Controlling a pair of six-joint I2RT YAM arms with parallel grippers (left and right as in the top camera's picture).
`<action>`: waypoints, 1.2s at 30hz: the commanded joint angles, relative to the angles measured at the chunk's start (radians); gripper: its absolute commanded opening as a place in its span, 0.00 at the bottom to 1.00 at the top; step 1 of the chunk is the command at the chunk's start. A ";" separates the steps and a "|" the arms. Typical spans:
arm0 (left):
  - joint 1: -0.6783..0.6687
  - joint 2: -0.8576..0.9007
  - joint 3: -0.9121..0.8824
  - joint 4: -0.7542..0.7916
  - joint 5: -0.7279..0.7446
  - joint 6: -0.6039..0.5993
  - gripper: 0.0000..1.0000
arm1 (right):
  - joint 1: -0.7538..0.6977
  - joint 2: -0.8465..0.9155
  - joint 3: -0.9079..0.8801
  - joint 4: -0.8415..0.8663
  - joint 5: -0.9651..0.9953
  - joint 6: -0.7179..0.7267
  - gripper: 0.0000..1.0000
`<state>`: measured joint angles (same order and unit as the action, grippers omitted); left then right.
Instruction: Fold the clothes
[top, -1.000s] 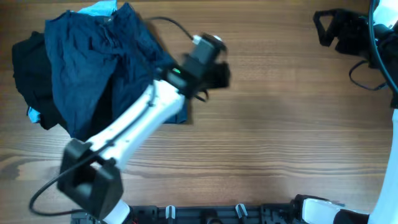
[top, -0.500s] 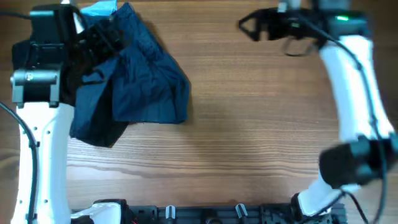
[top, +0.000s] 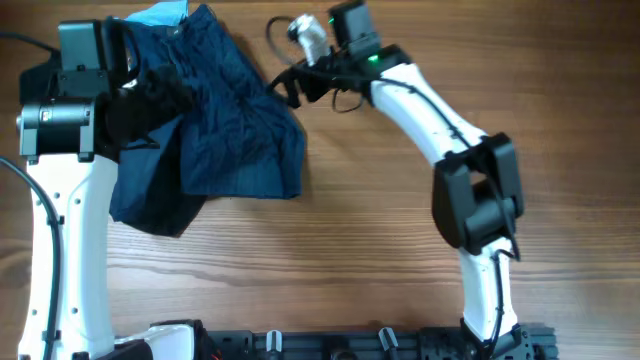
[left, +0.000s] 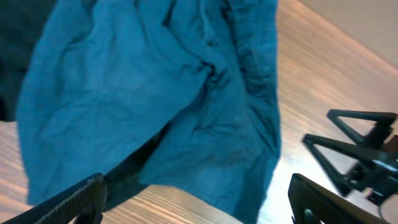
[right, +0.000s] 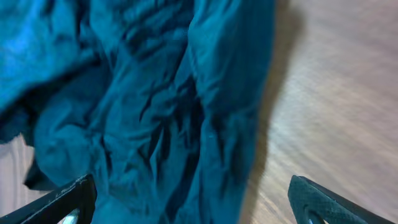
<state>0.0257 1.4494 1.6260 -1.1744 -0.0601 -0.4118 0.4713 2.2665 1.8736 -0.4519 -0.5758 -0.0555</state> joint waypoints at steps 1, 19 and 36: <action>0.042 0.006 0.005 -0.024 -0.058 0.013 0.95 | 0.041 0.052 0.010 0.027 0.127 -0.019 1.00; 0.260 0.006 0.005 -0.068 -0.057 0.007 0.98 | 0.126 0.198 0.010 0.283 0.209 0.084 0.61; 0.246 0.006 0.003 -0.068 0.016 -0.041 0.96 | -0.129 -0.206 0.014 -0.239 0.214 0.119 0.04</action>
<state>0.2817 1.4494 1.6260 -1.2427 -0.0910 -0.4320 0.4240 2.2333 1.8744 -0.6048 -0.3664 0.0517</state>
